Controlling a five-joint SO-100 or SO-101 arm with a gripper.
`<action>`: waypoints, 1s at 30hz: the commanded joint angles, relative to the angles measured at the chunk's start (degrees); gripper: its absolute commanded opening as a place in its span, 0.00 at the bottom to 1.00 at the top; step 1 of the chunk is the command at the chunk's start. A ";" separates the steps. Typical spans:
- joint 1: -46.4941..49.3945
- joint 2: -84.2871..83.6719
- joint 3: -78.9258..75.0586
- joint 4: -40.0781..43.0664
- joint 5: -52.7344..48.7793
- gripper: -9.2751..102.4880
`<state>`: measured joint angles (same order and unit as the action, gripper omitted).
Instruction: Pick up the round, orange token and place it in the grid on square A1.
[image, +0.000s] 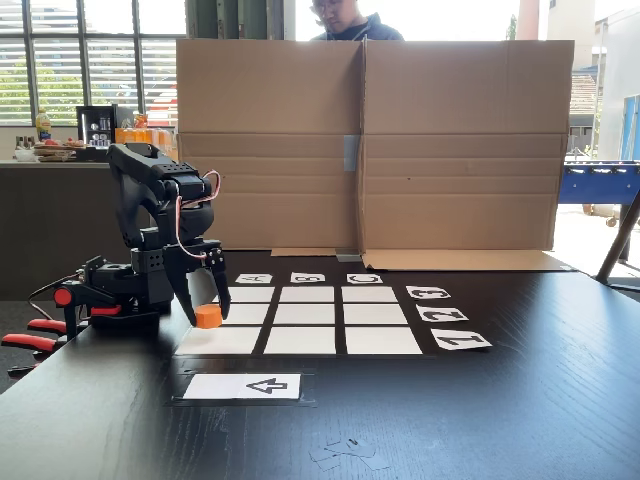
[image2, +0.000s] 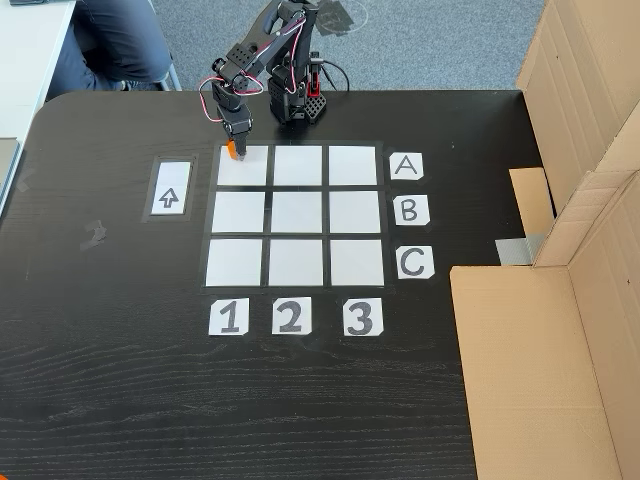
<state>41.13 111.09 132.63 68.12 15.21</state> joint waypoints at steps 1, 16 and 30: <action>-0.97 -1.23 -0.18 -1.32 0.18 0.18; -3.60 -9.14 -0.18 -4.92 0.09 0.18; -4.04 -8.88 -0.44 -4.92 0.18 0.26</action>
<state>37.27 101.60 132.54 63.37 15.21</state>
